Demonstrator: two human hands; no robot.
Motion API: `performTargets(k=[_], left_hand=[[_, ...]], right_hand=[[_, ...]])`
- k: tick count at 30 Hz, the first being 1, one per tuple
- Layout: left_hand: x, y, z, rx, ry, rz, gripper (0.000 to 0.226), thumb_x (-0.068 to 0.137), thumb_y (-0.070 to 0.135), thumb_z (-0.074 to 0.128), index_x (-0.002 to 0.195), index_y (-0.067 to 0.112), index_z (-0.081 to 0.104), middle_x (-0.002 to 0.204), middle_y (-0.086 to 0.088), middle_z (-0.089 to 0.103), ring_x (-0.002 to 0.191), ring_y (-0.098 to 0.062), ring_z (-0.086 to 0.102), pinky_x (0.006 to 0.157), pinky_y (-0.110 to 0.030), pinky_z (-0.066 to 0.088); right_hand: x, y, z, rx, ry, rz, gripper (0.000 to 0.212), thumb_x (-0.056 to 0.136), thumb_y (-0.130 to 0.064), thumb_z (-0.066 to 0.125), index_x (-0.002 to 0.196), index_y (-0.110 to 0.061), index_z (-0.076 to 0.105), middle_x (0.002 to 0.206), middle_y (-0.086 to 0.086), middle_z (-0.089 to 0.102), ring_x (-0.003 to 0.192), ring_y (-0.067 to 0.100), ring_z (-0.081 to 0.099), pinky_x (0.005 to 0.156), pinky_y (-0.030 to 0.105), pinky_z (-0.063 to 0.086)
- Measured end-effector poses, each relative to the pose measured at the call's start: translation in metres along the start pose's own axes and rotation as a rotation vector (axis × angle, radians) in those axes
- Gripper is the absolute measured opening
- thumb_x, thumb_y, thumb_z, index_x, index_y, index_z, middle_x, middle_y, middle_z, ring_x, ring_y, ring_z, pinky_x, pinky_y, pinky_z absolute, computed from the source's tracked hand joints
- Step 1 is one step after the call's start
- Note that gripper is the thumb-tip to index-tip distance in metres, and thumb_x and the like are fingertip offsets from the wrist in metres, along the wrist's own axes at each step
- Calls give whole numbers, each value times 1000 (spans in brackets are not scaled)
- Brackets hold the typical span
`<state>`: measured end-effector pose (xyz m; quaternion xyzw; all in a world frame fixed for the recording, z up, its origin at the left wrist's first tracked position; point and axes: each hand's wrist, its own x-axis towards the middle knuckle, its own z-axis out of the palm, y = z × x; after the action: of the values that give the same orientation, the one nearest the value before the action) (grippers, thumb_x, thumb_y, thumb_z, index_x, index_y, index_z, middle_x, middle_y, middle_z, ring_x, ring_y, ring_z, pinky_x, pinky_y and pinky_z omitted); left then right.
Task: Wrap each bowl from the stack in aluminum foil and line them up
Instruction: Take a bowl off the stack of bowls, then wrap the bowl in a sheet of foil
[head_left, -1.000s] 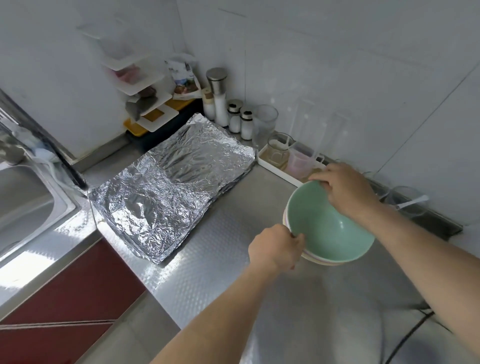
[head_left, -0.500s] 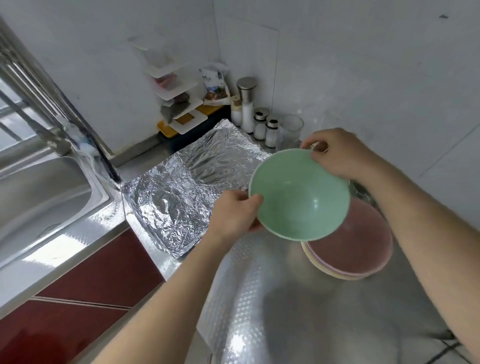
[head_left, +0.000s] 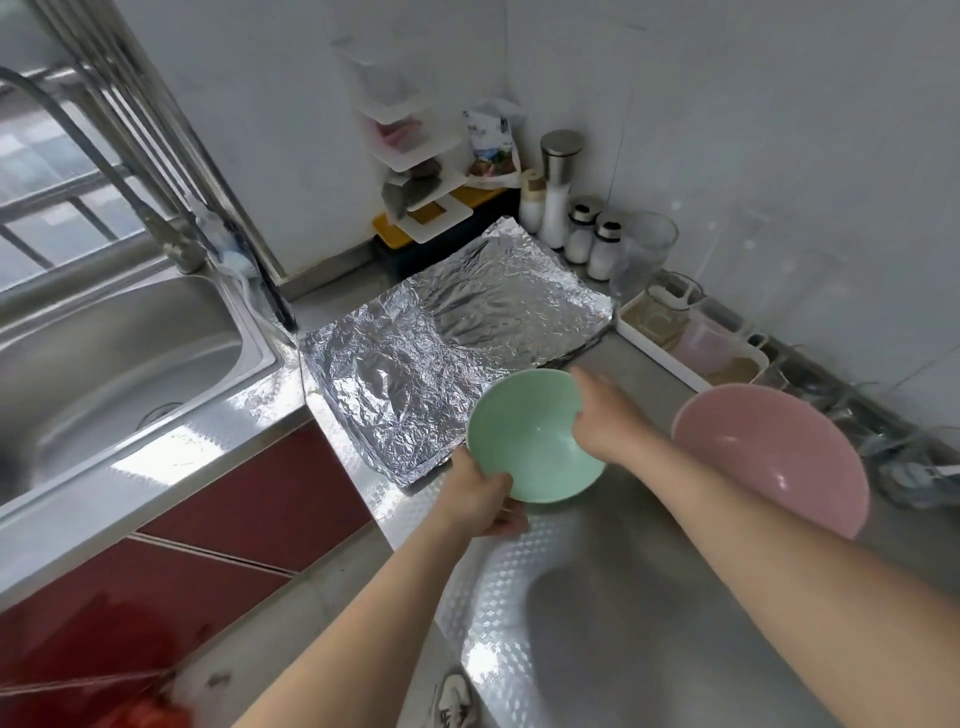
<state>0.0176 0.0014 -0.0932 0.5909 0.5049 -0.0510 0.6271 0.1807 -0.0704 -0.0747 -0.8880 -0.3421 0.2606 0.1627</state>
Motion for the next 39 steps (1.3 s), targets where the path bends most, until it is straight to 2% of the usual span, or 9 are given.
performTargets(k=[3, 9, 12, 15, 20, 24, 29, 31, 39], left_hand=[[3, -3, -3, 207, 33, 65, 33, 97, 23, 46, 125, 12, 32, 106, -22, 68, 74, -34, 68, 56, -34, 57], [9, 15, -2, 596, 177, 399, 79, 88, 10, 54, 154, 21, 12, 140, -14, 47, 114, -38, 55, 87, -39, 43], [12, 16, 3, 745, 181, 420, 78, 85, 9, 54, 152, 16, 15, 131, -18, 51, 109, -40, 56, 77, -38, 38], [7, 15, 3, 725, 203, 408, 63, 85, 7, 52, 143, 14, 27, 111, -13, 59, 92, -36, 58, 69, -34, 36], [3, 11, -12, 678, 244, 341, 15, 91, 17, 42, 100, 24, 53, 86, -5, 70, 76, -28, 68, 76, -42, 56], [7, 12, -26, 670, 214, 389, 17, 90, 17, 47, 83, 24, 61, 92, -3, 72, 85, -27, 68, 78, -36, 56], [34, 24, -60, 697, 228, 458, 30, 93, 15, 49, 116, 22, 67, 118, -2, 68, 109, -25, 62, 90, -36, 51], [53, 30, -79, 755, 204, 465, 33, 93, 17, 51, 124, 23, 63, 126, -3, 65, 113, -25, 61, 93, -39, 50], [138, 64, -150, 935, 208, 467, 55, 94, 23, 57, 146, 16, 39, 149, -10, 40, 128, -31, 47, 107, -50, 42]], right_hand=[[-4, 13, 7, 183, 98, 59, 54, 98, -16, 45, 150, -12, 31, 153, 12, 36, 138, 29, 36, 108, 32, 30], [-8, 25, 7, 130, 175, 137, 47, 103, -31, 33, 145, -11, 39, 147, 15, 44, 134, 33, 42, 105, 38, 33], [-14, 33, 11, 102, 150, 149, 40, 103, -32, 30, 122, -8, 55, 128, 21, 57, 118, 39, 52, 91, 42, 39], [-21, 43, 12, 91, 140, 171, 39, 103, -35, 29, 106, -9, 57, 118, 21, 60, 106, 39, 55, 84, 40, 40], [-24, 42, 11, 27, 151, 167, 46, 94, -9, 44, 139, -16, 48, 138, 12, 55, 121, 34, 52, 96, 38, 43], [-17, 8, 2, -70, 225, 72, 55, 90, -10, 49, 144, -17, 43, 138, 14, 55, 122, 34, 52, 96, 36, 43], [23, -44, -2, 832, 197, 235, 16, 79, -8, 57, 93, -11, 65, 87, 15, 53, 84, 28, 49, 73, 38, 43], [44, -62, -5, 1200, 111, 395, 8, 87, -2, 54, 88, -6, 61, 96, 14, 47, 91, 24, 45, 84, 35, 45], [110, -76, 18, 1184, 121, 855, 28, 85, -4, 49, 111, -9, 58, 152, 12, 30, 138, 36, 30, 110, 57, 25]])
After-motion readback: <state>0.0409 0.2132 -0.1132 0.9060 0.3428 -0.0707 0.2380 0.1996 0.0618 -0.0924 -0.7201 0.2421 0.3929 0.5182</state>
